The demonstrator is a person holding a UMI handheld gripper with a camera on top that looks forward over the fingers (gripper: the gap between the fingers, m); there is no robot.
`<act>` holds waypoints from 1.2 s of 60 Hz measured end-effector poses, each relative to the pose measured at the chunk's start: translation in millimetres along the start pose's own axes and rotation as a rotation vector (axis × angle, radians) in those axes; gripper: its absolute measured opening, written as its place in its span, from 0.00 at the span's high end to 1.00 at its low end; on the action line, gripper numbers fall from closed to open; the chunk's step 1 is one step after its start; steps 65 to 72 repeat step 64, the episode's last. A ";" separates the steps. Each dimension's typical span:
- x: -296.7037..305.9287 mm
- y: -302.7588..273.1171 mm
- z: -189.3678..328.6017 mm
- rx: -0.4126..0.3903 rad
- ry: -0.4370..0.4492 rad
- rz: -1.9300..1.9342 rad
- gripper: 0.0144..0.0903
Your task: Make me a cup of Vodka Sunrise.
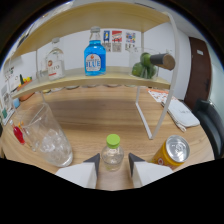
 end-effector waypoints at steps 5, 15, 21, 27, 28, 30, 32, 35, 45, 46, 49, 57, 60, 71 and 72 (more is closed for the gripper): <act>0.9 -11.7 -19.1 0.012 0.021 0.003 0.25; -8.0 -37.9 -76.6 0.036 0.056 0.015 0.06; -22.4 -45.4 -109.6 0.030 0.058 0.025 0.06; -43.6 -48.4 -136.6 0.023 0.046 0.026 0.06; -47.2 -48.3 -140.1 0.018 0.045 0.023 0.06; -52.8 -48.4 -145.9 0.015 0.046 0.018 0.06; -59.2 -49.0 -150.9 0.014 0.045 0.013 0.06; -68.4 -48.5 -156.2 0.010 0.042 0.013 0.06; -89.7 -45.4 -164.4 -0.002 0.038 0.019 0.06; -90.4 -45.3 -164.7 -0.001 0.041 0.017 0.06; -93.9 -45.4 -165.4 0.000 0.042 0.011 0.06; -100.1 -45.9 -166.5 0.000 0.045 0.000 0.05; -102.0 -45.9 -166.1 -0.002 0.045 -0.001 0.05; -105.5 -44.9 -165.4 -0.006 0.039 0.002 0.05; -105.5 -44.9 -165.4 -0.006 0.039 0.002 0.05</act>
